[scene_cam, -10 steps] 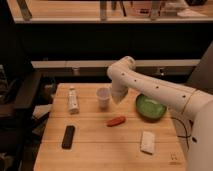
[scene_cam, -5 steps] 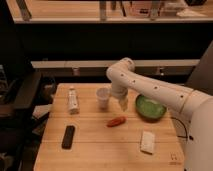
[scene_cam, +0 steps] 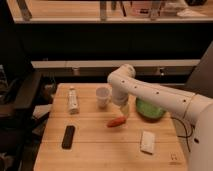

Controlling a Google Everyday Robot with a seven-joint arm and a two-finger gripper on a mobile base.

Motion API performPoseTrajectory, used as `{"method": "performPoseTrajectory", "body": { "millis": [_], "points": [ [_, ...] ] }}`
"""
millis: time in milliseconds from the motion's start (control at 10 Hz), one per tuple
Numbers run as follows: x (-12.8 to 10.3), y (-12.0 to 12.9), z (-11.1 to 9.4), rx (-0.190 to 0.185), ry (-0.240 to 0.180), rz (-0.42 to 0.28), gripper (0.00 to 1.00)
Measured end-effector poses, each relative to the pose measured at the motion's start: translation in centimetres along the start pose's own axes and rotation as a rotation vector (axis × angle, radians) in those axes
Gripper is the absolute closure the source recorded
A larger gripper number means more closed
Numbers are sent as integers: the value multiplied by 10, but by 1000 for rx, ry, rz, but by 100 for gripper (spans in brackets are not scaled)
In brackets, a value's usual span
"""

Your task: Place the pepper in the ceramic cup

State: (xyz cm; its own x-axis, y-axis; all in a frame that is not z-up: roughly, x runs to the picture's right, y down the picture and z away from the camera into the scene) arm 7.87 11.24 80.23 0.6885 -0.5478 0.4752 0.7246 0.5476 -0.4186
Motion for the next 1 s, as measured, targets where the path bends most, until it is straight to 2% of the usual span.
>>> {"method": "performPoseTrajectory", "body": {
  "millis": [300,800,1000],
  "points": [
    [-4,8,21,1,-37,28,20],
    [-4,19,43,-30,-50,28,20],
    [-5,20,50,-30,-51,33,20]
  ]
}}
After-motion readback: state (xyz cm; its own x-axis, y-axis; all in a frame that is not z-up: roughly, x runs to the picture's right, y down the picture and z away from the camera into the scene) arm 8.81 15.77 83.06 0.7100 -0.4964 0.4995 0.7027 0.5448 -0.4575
